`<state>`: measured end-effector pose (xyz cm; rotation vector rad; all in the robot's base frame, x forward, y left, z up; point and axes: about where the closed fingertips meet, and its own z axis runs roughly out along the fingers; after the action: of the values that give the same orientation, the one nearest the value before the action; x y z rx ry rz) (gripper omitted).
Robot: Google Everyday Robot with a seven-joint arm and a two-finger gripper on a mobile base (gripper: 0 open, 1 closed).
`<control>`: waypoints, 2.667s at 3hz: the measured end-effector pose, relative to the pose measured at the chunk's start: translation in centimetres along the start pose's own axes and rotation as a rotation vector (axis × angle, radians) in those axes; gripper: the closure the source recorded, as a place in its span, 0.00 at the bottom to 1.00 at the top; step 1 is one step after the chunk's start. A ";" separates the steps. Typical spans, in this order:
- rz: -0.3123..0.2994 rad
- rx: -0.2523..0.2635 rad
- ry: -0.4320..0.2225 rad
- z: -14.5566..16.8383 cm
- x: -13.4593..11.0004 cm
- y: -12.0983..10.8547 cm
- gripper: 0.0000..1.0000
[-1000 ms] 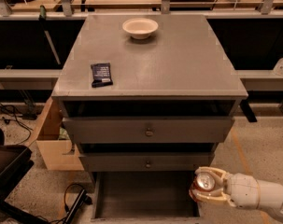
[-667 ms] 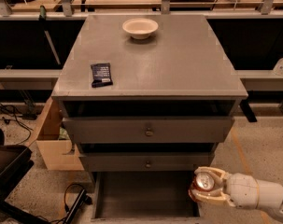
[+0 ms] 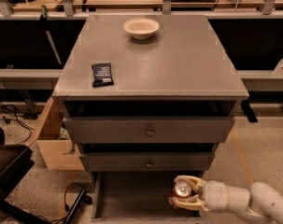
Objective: Place coke can into bottom drawer
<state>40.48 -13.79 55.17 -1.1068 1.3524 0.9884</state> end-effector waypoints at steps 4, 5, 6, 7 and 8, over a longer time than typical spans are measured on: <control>-0.034 -0.046 -0.118 8.8 15.0 -1.6 1.00; -0.027 -0.076 -0.072 10.4 17.3 -2.2 1.00; -0.031 -0.163 -0.011 12.4 22.0 -2.6 1.00; -0.034 -0.205 -0.013 13.7 25.7 -3.6 1.00; -0.016 -0.231 -0.030 15.1 28.9 -4.3 1.00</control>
Offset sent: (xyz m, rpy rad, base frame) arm 0.0338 0.0766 -0.1833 0.1851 -0.0859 0.0365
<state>48.34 -2.41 25.35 -1.2667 1.2251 1.1662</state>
